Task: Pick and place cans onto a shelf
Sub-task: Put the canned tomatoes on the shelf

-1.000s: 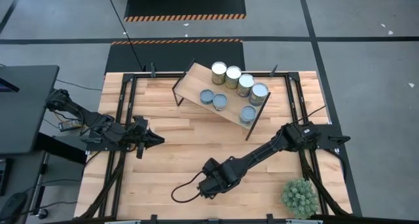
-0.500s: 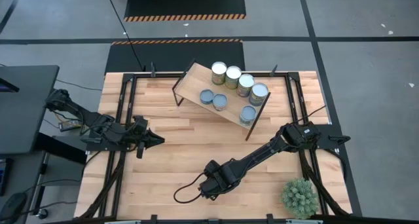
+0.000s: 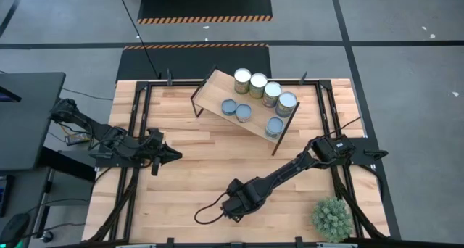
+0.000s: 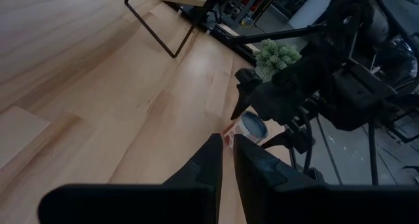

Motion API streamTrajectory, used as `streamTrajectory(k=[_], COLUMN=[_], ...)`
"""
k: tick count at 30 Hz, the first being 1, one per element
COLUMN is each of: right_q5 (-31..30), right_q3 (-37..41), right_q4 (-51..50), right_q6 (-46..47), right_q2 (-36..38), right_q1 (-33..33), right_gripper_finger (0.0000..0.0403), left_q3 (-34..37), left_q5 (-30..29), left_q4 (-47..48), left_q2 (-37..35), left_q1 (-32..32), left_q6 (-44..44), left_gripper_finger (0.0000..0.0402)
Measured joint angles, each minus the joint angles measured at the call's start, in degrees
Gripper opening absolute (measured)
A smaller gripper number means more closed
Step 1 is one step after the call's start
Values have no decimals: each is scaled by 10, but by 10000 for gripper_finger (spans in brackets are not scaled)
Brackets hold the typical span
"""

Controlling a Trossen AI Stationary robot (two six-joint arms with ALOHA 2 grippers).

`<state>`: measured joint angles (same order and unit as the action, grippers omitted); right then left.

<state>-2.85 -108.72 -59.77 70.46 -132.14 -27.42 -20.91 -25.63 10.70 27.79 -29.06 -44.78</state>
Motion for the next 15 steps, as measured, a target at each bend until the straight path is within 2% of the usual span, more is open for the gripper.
streamTrajectory(k=[10,15], right_q5=[1,6], right_q3=[20,21], right_q4=[20,21], right_q6=[-20,-76], right_q2=[0,0], right_q1=[13,20], right_gripper_finger=[337,297], left_q3=[0,0], left_q5=[0,0], left_q4=[1,1], left_q2=[0,0], left_q1=[0,0], left_q6=[0,0], left_gripper_finger=[43,43])
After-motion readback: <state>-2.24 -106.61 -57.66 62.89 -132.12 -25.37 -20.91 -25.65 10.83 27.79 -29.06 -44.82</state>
